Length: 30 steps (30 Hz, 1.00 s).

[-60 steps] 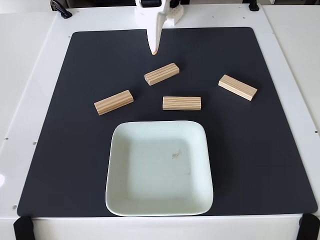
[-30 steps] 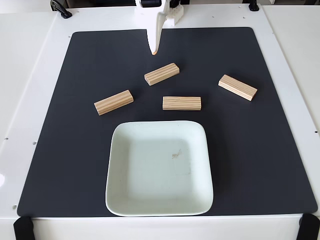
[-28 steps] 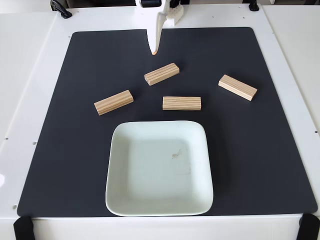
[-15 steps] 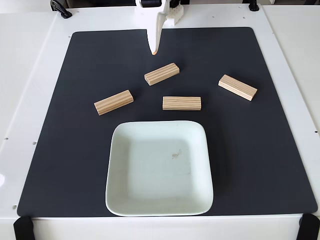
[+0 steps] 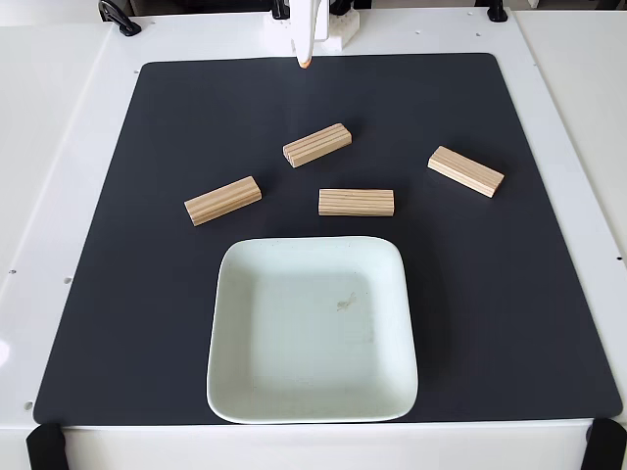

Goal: Pick up the wooden block and place them on the plate.

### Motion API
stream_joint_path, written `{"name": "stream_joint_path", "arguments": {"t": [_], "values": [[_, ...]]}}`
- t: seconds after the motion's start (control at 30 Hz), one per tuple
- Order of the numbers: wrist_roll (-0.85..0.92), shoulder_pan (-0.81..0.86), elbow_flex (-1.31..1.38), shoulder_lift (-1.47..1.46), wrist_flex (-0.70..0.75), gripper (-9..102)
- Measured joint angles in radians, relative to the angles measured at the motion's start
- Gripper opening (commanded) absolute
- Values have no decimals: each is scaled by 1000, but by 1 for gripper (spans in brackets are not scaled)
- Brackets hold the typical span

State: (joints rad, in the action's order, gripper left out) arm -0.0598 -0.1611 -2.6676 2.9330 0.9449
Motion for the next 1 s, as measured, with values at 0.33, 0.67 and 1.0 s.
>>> {"name": "stream_joint_path", "arguments": {"t": [0.33,0.67,1.0], "values": [[506,-49,535,-554,360,0],[988,-12,600,-890,379,0],[1100,9,904,-1020,528,6]]}}
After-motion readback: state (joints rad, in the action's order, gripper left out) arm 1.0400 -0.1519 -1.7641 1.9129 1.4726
